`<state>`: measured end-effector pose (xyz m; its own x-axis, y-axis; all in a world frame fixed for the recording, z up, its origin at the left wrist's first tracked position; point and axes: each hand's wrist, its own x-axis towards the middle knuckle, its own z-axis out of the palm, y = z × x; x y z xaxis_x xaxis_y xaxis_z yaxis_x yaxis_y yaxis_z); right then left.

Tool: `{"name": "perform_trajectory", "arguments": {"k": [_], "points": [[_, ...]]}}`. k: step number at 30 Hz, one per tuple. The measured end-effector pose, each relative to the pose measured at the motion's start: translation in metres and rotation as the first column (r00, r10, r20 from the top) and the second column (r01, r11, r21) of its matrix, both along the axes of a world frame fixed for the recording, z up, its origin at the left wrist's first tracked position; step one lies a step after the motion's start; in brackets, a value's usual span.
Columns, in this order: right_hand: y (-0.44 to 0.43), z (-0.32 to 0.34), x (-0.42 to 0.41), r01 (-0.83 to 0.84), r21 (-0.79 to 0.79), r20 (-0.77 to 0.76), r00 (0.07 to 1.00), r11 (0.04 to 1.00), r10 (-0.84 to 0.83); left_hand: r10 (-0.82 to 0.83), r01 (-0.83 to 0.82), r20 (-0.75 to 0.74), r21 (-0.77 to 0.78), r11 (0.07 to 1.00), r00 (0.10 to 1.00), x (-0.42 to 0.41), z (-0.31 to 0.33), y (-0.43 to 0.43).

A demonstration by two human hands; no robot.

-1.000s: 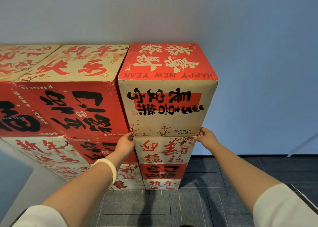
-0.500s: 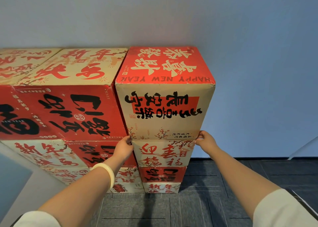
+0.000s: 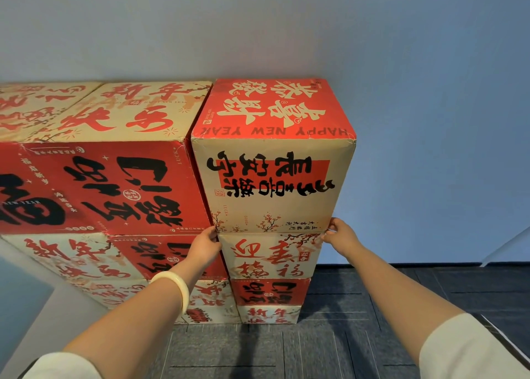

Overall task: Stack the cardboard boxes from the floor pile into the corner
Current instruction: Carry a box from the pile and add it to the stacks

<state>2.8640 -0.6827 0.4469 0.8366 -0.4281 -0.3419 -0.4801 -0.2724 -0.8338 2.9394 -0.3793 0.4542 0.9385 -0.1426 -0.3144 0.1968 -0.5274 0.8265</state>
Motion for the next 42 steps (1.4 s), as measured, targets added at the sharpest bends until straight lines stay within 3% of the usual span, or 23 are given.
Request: {"name": "perform_trajectory", "arguments": {"k": [42], "points": [[-0.003,-0.002,0.008,-0.036,0.027,-0.015,0.999,0.999,0.036,-0.047,0.045,0.016,0.113,0.993,0.999,0.01,-0.002,-0.002]]}}
